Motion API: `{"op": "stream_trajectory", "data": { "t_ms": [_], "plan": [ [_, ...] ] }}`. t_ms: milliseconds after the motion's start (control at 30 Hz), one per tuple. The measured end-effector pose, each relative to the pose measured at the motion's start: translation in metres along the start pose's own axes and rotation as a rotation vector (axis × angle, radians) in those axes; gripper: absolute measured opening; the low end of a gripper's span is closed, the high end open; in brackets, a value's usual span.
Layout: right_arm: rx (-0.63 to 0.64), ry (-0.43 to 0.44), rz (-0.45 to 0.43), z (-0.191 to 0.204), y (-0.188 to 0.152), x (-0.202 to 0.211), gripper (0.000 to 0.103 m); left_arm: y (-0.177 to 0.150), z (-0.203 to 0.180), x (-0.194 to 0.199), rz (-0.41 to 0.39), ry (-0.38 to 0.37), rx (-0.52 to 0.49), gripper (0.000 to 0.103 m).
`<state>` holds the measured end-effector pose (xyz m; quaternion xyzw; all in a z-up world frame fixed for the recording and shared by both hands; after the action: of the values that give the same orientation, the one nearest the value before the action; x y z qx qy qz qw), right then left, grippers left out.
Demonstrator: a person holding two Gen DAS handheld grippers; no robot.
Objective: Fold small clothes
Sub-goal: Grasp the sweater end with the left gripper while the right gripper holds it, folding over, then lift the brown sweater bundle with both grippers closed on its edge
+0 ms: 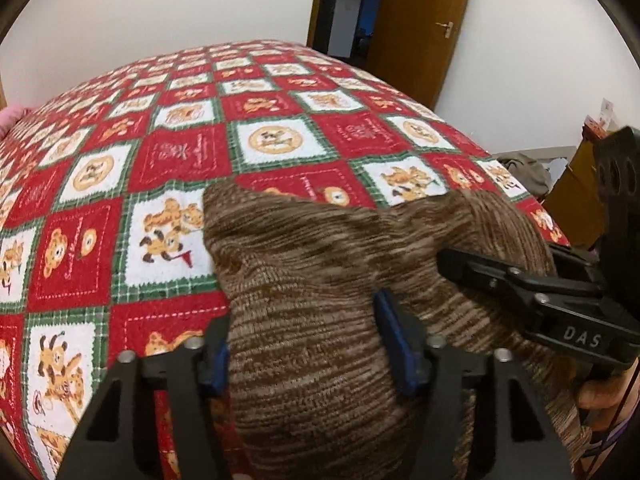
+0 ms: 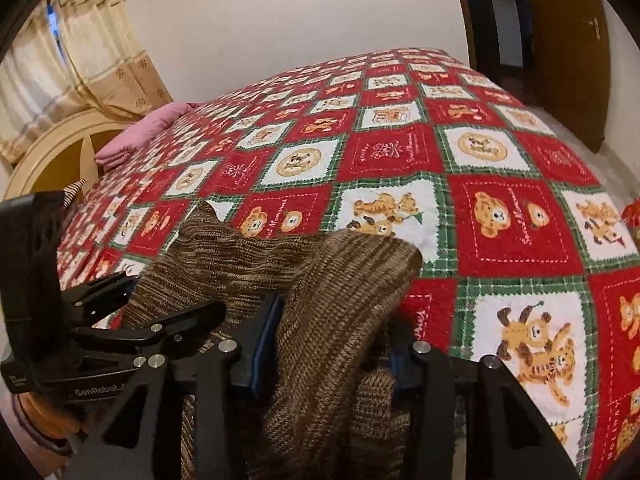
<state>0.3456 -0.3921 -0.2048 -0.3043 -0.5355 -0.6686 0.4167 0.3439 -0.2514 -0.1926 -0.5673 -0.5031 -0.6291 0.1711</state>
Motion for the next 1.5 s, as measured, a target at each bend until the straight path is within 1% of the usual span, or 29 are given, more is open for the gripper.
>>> {"op": "stream_trajectory", "data": {
  "t_ms": [33, 100, 167, 300, 400, 500, 600, 733, 967, 1100, 1300, 1400, 1500],
  "plan": [
    [0.003, 0.0, -0.003, 0.0, 0.0, 0.001, 0.041, 0.0, -0.002, 0.001, -0.007, -0.01, -0.007, 0.048],
    [0.004, -0.008, -0.01, 0.001, -0.001, 0.002, 0.039, 0.0, -0.004, 0.002, -0.017, 0.0, -0.018, 0.041],
    [0.014, -0.03, -0.02, 0.003, -0.001, 0.003, 0.037, 0.0, -0.006, 0.003, -0.027, 0.016, -0.029, 0.038],
    [0.059, -0.127, -0.049, 0.014, -0.002, 0.007, 0.034, -0.002, -0.012, 0.006, -0.053, 0.066, -0.055, 0.03],
    [0.081, -0.194, -0.072, 0.02, -0.004, 0.011, 0.032, -0.003, -0.013, 0.008, -0.061, 0.078, -0.059, 0.027],
    [0.101, -0.247, -0.07, 0.026, -0.004, 0.014, 0.031, -0.003, -0.013, 0.009, -0.058, 0.069, -0.051, 0.026],
    [0.144, -0.32, -0.059, 0.036, -0.004, 0.017, 0.03, -0.003, -0.013, 0.009, -0.053, 0.071, -0.046, 0.026],
    [0.181, -0.397, -0.074, 0.045, -0.007, 0.017, 0.03, -0.004, -0.011, 0.009, -0.06, 0.059, -0.034, 0.026],
    [0.181, -0.416, -0.111, 0.049, -0.009, 0.025, 0.029, -0.004, -0.011, 0.01, -0.065, 0.064, -0.031, 0.026],
    [0.198, -0.432, -0.136, 0.059, -0.011, 0.034, 0.029, -0.006, -0.009, 0.014, -0.072, 0.049, -0.001, 0.026],
    [0.219, -0.456, -0.186, 0.075, -0.018, 0.05, 0.028, -0.013, -0.011, 0.033, -0.123, 0.083, 0.012, 0.024],
    [0.217, -0.455, -0.203, 0.081, -0.02, 0.058, 0.028, -0.015, -0.01, 0.044, -0.146, 0.076, 0.034, 0.024],
    [0.208, -0.451, -0.233, 0.088, -0.022, 0.07, 0.028, -0.018, -0.012, 0.059, -0.182, 0.073, 0.031, 0.024]
  ]
}}
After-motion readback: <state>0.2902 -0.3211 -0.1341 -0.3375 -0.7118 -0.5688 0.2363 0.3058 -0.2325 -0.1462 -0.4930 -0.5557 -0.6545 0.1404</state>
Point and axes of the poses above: each gripper's, at about its wrist camera, not at the fingertips, and x roughly against the way its jaws point, z to its left, y to its top, the point moved 5 cm from there along -x, roughly the way its jaws point, and after that the axes turned 14 degrees about z, right-handed, at the moved point
